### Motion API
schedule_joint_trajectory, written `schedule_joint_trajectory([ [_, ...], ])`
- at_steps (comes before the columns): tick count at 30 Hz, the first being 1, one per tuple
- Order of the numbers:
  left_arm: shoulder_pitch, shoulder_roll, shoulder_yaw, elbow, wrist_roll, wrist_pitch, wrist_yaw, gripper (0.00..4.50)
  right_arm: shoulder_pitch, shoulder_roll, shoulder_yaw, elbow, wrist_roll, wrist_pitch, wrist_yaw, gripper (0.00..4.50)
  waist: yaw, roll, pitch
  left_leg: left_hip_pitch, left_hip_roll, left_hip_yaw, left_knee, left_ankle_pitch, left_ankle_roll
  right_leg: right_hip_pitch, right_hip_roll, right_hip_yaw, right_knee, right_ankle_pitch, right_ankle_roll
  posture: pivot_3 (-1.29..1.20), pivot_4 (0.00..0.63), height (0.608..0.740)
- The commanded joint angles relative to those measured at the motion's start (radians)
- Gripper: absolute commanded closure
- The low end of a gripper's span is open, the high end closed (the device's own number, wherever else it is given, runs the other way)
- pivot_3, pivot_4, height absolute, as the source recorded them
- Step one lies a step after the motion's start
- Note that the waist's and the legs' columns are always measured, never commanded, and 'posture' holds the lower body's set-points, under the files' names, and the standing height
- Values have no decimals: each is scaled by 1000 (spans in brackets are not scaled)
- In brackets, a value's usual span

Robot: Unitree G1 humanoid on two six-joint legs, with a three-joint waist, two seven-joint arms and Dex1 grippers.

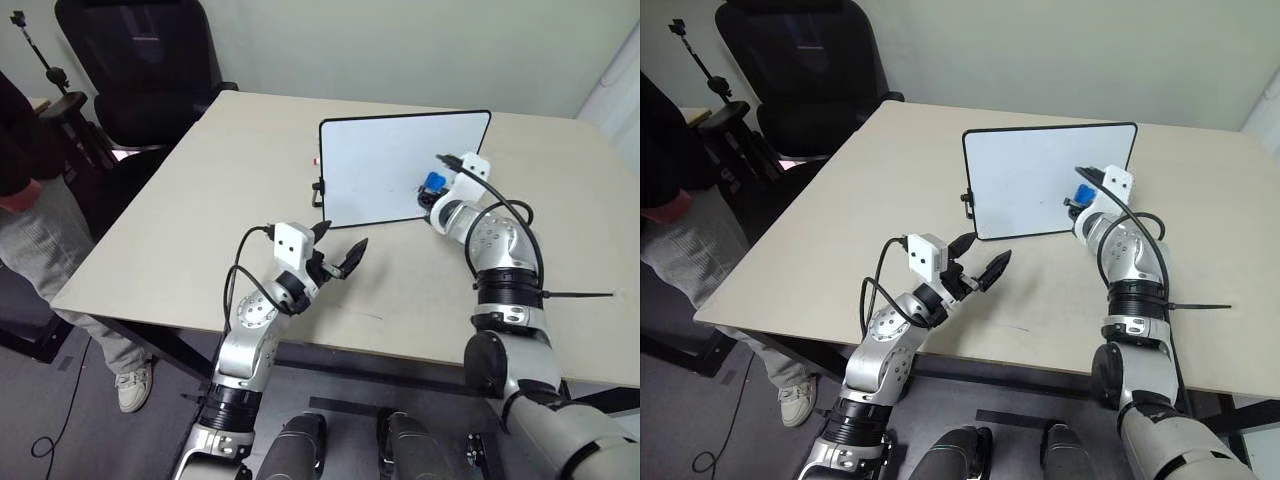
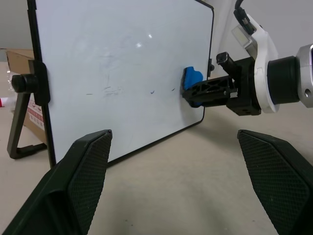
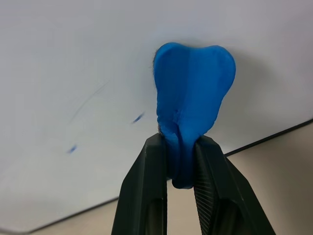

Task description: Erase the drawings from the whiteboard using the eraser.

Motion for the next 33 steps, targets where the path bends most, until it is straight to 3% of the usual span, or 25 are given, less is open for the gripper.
schedule_joint_trajectory([
  [1, -11, -8, 0, -18, -3, -22, -1, 0, -24, -2, 17, -37, 5, 0, 10, 4083, -2, 0, 0, 0, 0, 0, 0, 0, 0, 0, 0, 0, 0, 0, 0, 0, 150, 740],
  [9, -5, -15, -3, -25, -2, -18, 1, 0, 51, 65, 191, -158, -17, 125, 77, 4083, -14, 0, 0, 1, 0, 0, -1, 0, 0, -1, 0, 0, 2, -1, 2, 0, 150, 740],
  [13, -4, -15, -1, -28, 0, -17, 4, 0, 59, 86, 206, -180, -9, 152, 79, 4083, -11, 0, 0, 0, 0, 0, -1, 1, -1, -2, 0, 0, 3, -3, 5, 0, 150, 740],
  [16, -1, -13, 2, -32, 1, -16, 5, 0, 61, 94, 220, -226, 10, 164, 110, 4083, -10, 0, 0, -1, 0, 0, 0, 2, -1, -2, 0, 0, 2, 1, -1, 0, 150, 740],
  [33, -2, -4, 6, -34, -7, -13, 3, 0, 0, 48, 80, -128, -16, 63, 45, 4083, -4, 0, 0, -1, 0, 0, 0, 1, -1, -3, 0, 0, 3, 3, -5, 0, 150, 740],
])
